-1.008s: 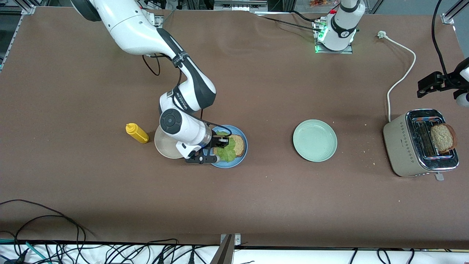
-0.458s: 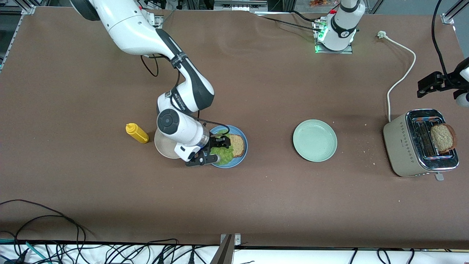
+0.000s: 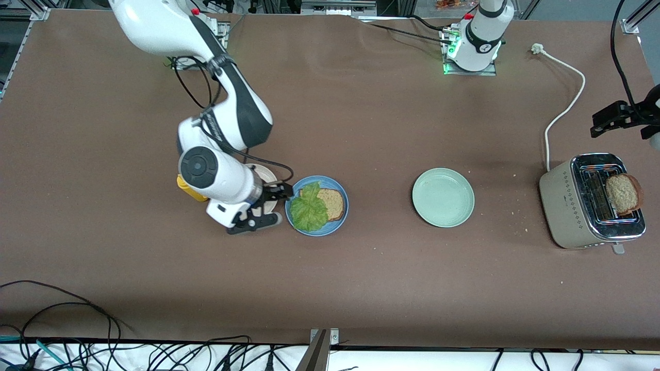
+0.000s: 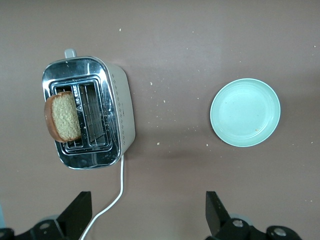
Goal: Make sandwich in blue plate with both arms
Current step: 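Withdraw the right gripper away from the blue plate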
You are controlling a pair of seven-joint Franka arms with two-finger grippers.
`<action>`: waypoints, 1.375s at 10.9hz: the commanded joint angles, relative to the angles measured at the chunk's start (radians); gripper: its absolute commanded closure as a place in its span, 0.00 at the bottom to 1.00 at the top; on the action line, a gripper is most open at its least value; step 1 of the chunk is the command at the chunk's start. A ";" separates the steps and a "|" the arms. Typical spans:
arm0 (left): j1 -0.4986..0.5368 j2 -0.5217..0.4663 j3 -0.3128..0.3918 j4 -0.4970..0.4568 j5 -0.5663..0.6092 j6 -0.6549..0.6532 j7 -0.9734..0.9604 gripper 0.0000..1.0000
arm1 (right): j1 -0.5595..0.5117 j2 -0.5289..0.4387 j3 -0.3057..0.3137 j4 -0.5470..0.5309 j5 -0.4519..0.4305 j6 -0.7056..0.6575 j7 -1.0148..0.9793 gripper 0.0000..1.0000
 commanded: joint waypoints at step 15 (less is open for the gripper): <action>0.019 0.017 -0.009 0.029 -0.032 -0.008 0.018 0.00 | -0.085 -0.414 -0.516 -0.667 0.138 -0.011 -1.258 0.00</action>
